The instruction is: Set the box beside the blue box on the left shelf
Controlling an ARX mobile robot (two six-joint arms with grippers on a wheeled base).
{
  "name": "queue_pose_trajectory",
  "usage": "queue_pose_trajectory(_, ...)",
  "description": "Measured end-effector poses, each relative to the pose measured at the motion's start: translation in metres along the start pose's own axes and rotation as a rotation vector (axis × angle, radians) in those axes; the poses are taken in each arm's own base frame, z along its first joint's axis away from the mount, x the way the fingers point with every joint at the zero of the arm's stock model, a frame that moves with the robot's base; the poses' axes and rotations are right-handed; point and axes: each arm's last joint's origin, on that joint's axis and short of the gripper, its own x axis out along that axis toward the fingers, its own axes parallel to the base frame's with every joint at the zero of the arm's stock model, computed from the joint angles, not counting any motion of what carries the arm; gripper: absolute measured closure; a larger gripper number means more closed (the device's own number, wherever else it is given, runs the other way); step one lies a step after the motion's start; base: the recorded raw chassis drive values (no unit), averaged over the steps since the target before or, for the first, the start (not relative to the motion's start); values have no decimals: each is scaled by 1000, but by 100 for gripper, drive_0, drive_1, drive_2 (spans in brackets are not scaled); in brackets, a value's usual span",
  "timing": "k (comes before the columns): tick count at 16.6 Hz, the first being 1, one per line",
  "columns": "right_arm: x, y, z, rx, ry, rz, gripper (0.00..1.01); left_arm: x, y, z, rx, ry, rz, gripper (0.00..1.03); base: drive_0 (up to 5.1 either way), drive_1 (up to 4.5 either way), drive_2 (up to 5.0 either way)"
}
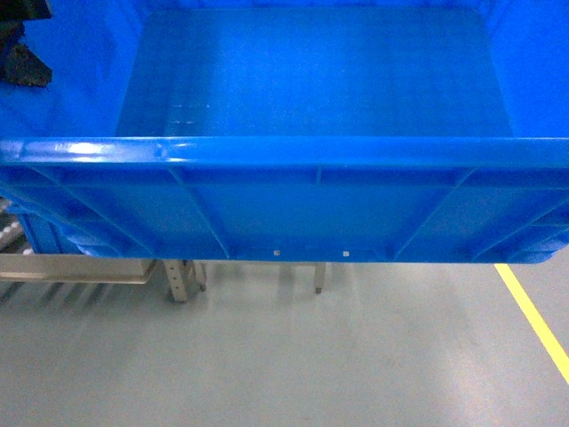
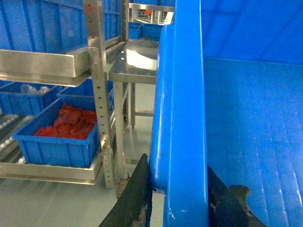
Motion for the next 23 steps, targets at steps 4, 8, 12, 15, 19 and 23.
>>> queue_pose_trajectory(4, 0, 0, 0, 0, 0, 0, 81, 0, 0, 0, 0, 0, 0, 86, -4, 427, -436)
queue_pose_trajectory(8, 0, 0, 0, 1, -3, 0, 81, 0, 0, 1, -1, -7, -2, 86, -3, 212, -219)
queue_pose_trajectory(12, 0, 0, 0, 1, -1, -4, 81, 0, -1, 1, 0, -5, -4, 86, -236, 118, 118)
queue_pose_trajectory(15, 0, 0, 0, -3, 1, -6, 81, 0, -1, 0, 0, 0, -4, 86, -449, 278, 278)
queue_pose_trajectory(19, 0, 0, 0, -2, -2, -6, 81, 0, -1, 0, 0, 0, -4, 86, -461, 108, 380)
queue_pose_trajectory(23, 0, 0, 0, -3, 2, -6, 81, 0, -1, 0, 0, 2, -4, 86, -435, 45, 425)
